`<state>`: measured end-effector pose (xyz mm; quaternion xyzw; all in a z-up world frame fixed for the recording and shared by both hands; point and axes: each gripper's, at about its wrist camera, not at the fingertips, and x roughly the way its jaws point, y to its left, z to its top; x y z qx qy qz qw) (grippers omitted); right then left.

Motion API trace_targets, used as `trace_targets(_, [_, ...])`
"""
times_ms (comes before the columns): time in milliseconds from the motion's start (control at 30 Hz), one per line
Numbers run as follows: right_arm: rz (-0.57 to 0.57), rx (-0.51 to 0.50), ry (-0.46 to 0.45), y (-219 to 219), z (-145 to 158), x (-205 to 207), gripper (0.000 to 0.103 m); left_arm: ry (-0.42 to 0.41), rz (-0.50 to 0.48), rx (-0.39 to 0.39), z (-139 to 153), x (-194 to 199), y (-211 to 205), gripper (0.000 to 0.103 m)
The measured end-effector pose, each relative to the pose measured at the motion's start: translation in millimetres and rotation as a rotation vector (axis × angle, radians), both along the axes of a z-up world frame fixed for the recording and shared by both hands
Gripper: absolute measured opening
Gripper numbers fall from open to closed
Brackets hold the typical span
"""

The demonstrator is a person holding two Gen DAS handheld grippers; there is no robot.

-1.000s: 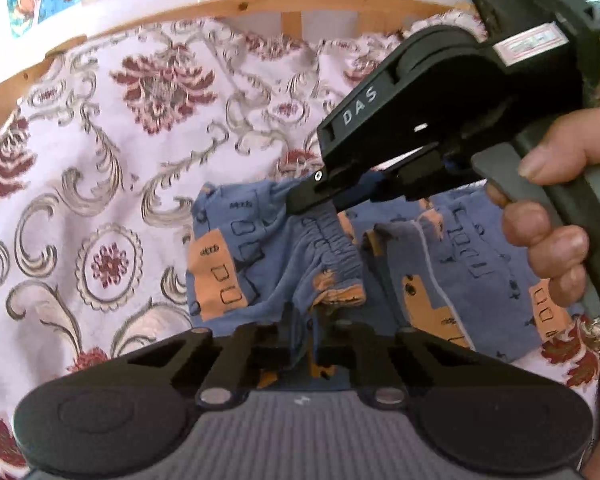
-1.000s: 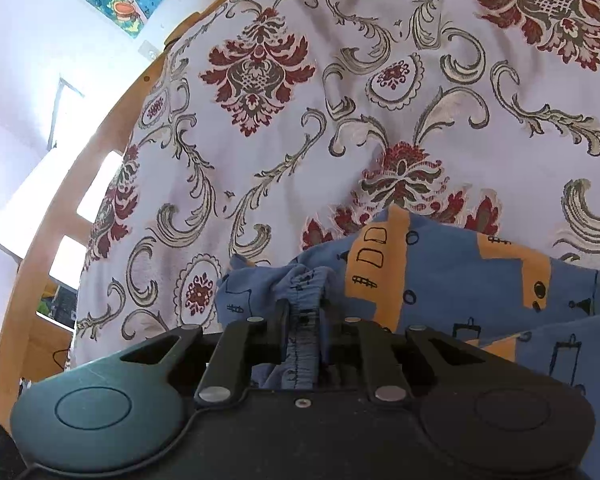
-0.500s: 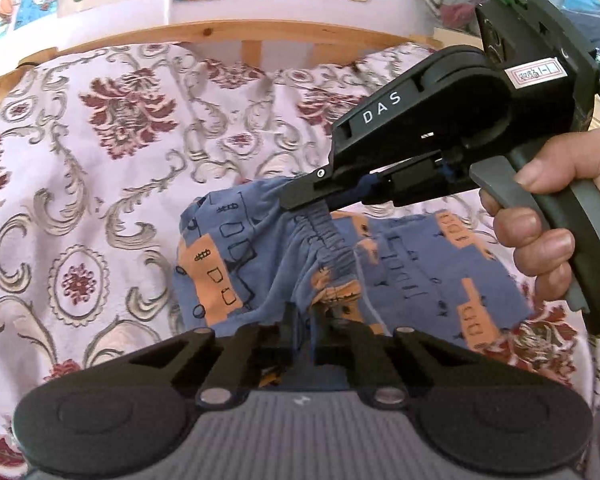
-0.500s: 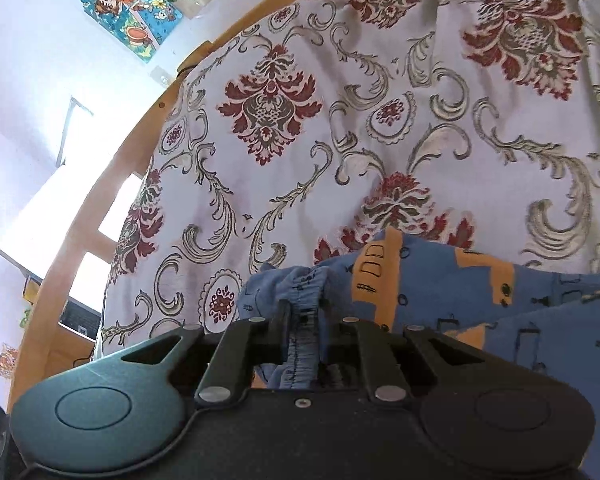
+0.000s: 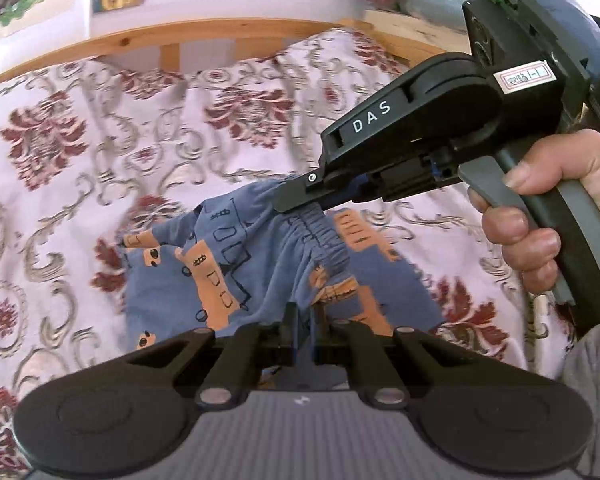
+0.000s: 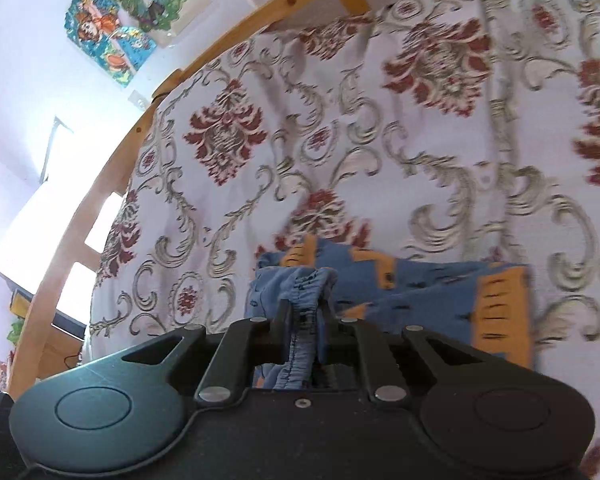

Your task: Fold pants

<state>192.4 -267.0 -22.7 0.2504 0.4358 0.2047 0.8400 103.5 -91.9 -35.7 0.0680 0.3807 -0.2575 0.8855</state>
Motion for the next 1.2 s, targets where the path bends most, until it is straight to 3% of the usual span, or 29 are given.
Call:
trace_targets(467, [-0.091,-0.054,0.017,-59.7,-21.9,-24.1,0.012,0.035,-0.069,-0.004,-18.3,-3.3,-62.0,0.005])
trace_targets(833, [-0.128,-0.086,0.030,-73.6,-41.0,-30.3,0.013,0.073,-0.084,-0.015,-39.3,0.1,-71.8,0.007])
trace_targets(900, [-0.130,-0.108,0.022,-71.3,-40.6,-31.8,0.021,0.110,-0.091,-0.054,-37.5,1.5,-65.1,0.012])
trace_targets(933, [-0.128,-0.125,0.012,-69.5,-39.3,-33.4,0.024,0.132,-0.100,-0.076,-35.6,1.3,-60.3,0.020])
trace_targets(967, [-0.125,-0.143,0.002,-68.2,-37.6,-35.4,0.028,0.152,-0.116,-0.103,-33.0,0.2,-53.6,0.032])
trace_targets(1000, [-0.122,-0.161,-0.009,-66.5,-35.0,-38.4,0.038,0.171,-0.126,-0.124,-30.6,-0.9,-46.7,0.039])
trace_targets(1067, [-0.121,-0.192,-0.036,-64.5,-28.8,-46.7,0.054,0.208,-0.135,-0.180,-24.3,-4.3,-27.0,0.064])
trace_targets(1200, [-0.152,-0.275,-0.093,-60.2,-18.3,-67.7,0.083,0.212,-0.084,-0.238,-9.6,-7.0,20.0,0.079])
